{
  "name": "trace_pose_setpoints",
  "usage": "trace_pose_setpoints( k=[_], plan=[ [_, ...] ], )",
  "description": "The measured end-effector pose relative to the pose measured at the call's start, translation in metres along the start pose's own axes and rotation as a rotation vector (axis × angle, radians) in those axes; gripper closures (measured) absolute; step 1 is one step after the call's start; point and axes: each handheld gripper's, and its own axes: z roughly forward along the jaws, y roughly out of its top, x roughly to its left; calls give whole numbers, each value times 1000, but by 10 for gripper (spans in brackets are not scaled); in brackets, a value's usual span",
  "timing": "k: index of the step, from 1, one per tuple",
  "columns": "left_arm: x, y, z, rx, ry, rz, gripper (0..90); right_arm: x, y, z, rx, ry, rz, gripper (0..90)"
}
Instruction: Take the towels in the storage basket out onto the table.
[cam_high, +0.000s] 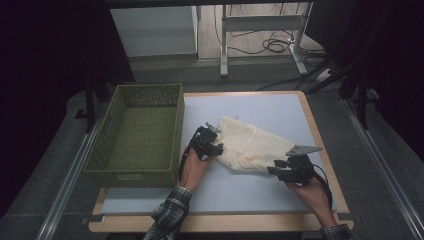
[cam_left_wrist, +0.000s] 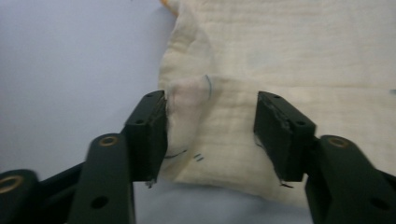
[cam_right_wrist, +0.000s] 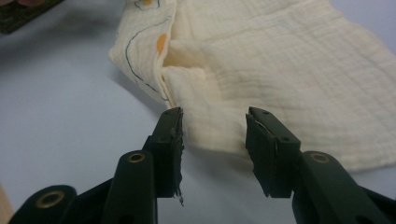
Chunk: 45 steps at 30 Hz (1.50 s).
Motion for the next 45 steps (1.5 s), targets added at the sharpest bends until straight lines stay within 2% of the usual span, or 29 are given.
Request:
trace_pose_setpoints(
  k=[1,4,5,6,7,8,10,14,19,21,22,23,24,26,29,32,34,37,41,43,45],
  plan=[
    [2,-1,3,8,-9,-8,502,0,1,4,7,1,-6,574],
    [3,-6,11,33,-59,-21,662,-2,0,14,29,13,-11,780],
    [3,-8,10,20,-74,-28,714,-3,0,17,37,24,-8,841],
    [3,-8,10,20,-74,-28,777,-3,0,17,37,24,-8,841],
    [2,-9,8,16,-78,-26,777,-3,-1,19,45,32,-5,856],
    [1,-10,7,14,-72,-16,837,-5,0,17,51,18,-10,862],
    [-2,-11,-3,-16,-95,-25,838,-8,2,12,35,9,-7,863],
    [-9,-13,-22,-65,-120,-12,842,-18,9,-6,12,-31,1,861],
    [-20,-19,-39,-78,-150,15,848,-34,21,-23,0,-88,25,857],
    [-23,-21,-41,-79,-162,13,847,-38,23,-24,0,-95,31,856],
    [-25,-24,-44,-81,-169,20,845,-45,26,-23,2,-106,43,842],
    [-31,-33,-45,-82,-190,27,843,-48,26,-21,6,-102,55,826],
    [-31,-33,-45,-82,-190,27,836,-48,26,-21,6,-102,55,826],
    [-35,-38,-46,-76,-202,38,825,-51,24,-16,13,-87,81,738],
    [-38,-45,-52,-87,-196,51,726,-50,19,-22,-3,-101,80,712],
    [-37,-42,-57,-97,-174,57,677,-48,16,-28,0,-100,72,713],
    [-35,-36,-59,-99,-159,57,620,-45,11,-37,2,-111,57,713],
    [-31,-28,-60,-118,-147,42,561,-42,4,-48,0,-106,60,714],
    [-26,-19,-67,-147,-154,27,533,-37,-9,-58,3,-94,61,713],
    [-22,-9,-67,-160,-131,20,523,-36,-13,-60,3,-89,61,714],
    [-19,-1,-59,-136,-130,11,528,-35,-17,-59,-1,-74,75,718]
  ],
)
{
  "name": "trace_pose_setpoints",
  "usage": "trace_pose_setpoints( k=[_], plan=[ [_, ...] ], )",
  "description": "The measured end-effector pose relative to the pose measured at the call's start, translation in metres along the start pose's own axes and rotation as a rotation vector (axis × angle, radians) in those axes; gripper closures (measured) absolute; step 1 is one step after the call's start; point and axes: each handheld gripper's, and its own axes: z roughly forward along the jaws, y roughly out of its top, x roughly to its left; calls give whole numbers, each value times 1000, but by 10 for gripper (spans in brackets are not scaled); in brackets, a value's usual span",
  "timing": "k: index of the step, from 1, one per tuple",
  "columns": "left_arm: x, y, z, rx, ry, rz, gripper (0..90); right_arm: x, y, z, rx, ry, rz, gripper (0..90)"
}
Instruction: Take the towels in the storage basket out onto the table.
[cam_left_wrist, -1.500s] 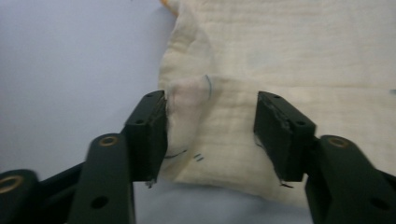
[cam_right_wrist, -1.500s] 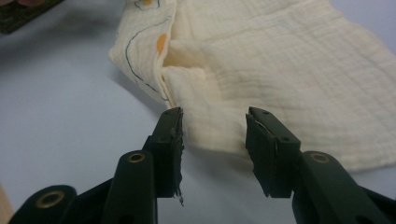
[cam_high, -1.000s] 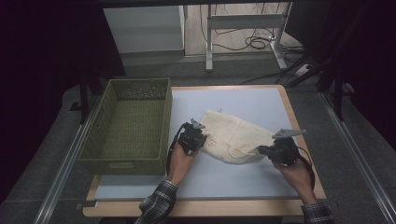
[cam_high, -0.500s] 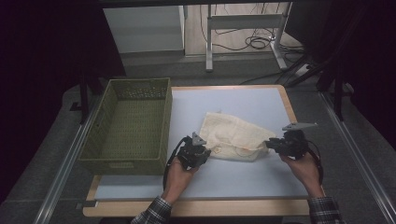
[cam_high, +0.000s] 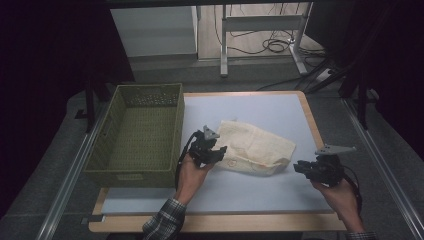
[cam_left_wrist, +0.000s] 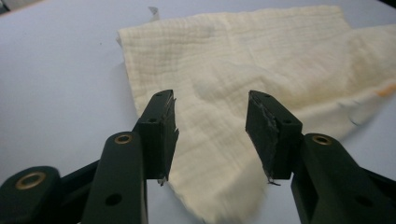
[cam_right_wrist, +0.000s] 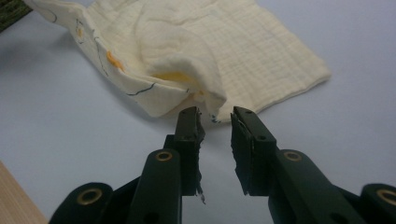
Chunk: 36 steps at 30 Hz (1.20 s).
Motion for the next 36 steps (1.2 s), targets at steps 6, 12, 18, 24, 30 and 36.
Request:
trace_pose_setpoints(
  k=[6,12,18,24,30,36],
  plan=[
    [-1,-13,26,112,-21,8,522,3,-5,16,7,41,12,825],
    [-13,-43,15,109,-53,27,499,5,-3,30,11,58,20,815],
    [-22,-58,11,116,-44,69,490,-4,10,38,4,16,37,767],
    [-30,-73,9,120,-27,106,470,-4,18,37,1,26,39,732],
    [-28,-80,5,111,-26,97,467,-1,32,44,13,8,17,696],
    [-27,-83,3,101,-28,98,468,1,46,60,31,11,18,668]
  ],
)
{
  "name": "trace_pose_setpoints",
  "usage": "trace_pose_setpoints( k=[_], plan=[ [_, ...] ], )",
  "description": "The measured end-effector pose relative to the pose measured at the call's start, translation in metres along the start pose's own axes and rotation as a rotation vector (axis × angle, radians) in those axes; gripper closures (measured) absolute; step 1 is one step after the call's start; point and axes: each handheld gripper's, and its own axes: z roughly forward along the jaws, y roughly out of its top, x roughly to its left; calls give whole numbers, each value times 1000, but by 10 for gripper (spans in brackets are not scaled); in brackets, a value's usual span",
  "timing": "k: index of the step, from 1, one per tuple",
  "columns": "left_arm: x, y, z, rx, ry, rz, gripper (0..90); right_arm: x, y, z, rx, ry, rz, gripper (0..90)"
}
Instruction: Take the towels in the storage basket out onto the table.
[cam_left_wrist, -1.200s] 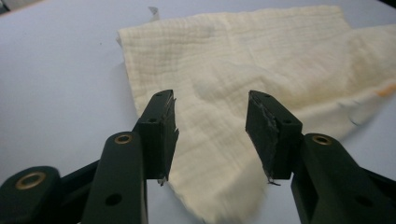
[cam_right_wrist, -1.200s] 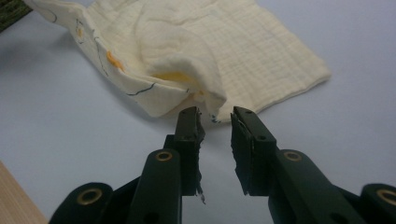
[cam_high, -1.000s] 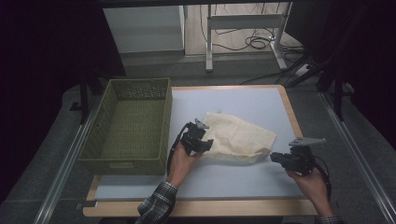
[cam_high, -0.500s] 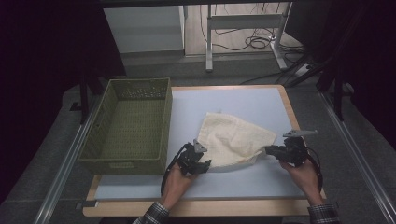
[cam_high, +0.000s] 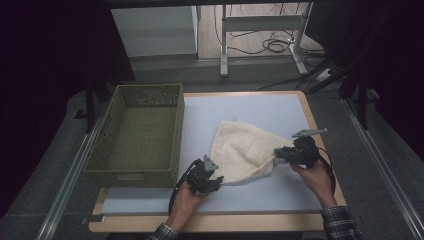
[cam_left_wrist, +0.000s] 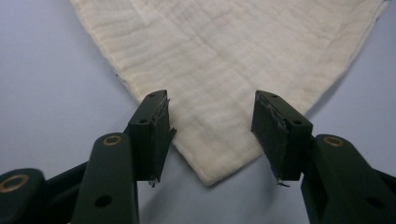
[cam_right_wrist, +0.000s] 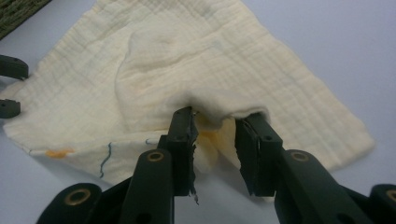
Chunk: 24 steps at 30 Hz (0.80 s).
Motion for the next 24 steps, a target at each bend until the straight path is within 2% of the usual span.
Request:
trace_pose_setpoints(
  k=[6,15,17,20,22,24],
  plan=[
    [3,-4,1,-23,-20,-17,467,10,-11,2,25,6,-42,665],
    [3,-8,2,-49,-21,-25,455,10,-45,-23,6,11,-44,656],
    [3,-7,2,-50,-17,-25,455,12,-53,-27,2,30,-50,642],
    [2,-8,-1,-45,-5,-24,440,15,-59,-23,5,31,-64,585],
    [2,-8,-4,-42,26,-11,420,16,-57,-17,6,9,-86,546],
    [2,-9,-4,-38,23,-19,420,17,-56,-13,2,4,-93,546]
  ],
)
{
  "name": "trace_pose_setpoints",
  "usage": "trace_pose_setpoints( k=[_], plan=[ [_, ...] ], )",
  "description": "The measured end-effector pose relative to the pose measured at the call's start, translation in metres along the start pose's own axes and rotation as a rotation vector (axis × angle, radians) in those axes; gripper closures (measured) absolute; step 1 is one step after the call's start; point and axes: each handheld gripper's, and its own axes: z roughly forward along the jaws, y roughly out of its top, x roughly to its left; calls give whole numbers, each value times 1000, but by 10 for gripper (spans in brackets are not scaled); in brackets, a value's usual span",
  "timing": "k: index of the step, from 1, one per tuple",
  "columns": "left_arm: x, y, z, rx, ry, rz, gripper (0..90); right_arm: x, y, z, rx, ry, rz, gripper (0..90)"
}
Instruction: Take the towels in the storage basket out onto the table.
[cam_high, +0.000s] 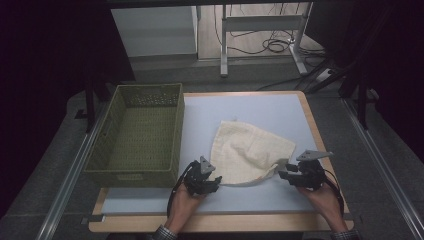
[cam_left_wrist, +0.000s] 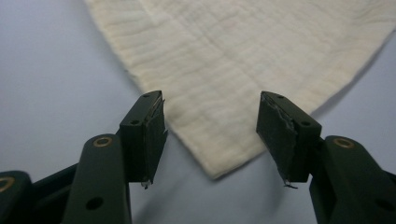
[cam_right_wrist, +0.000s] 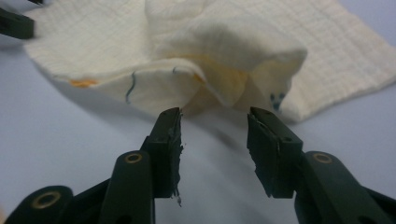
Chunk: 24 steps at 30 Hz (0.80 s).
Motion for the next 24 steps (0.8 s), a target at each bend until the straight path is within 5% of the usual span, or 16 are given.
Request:
trace_pose_setpoints(
  k=[2,5,6,9,10,17,24],
  plan=[
    [2,-1,1,-3,-21,-20,429,0,5,9,-17,-10,-10,551],
    [2,-5,3,-32,-53,-46,522,1,12,25,-13,-37,-44,781],
    [1,-5,3,-39,-54,-53,566,1,12,28,-7,-21,-42,858],
    [2,-5,2,-41,-68,-61,798,3,14,26,-9,-4,-34,877],
    [4,-5,2,-42,-94,-67,827,7,15,15,-12,-5,-36,879],
    [2,-1,-12,-83,-92,-48,868,19,13,-36,9,-23,-61,876],
    [-8,-1,-31,-105,-119,-23,863,37,-2,-66,34,-7,-85,871]
  ],
)
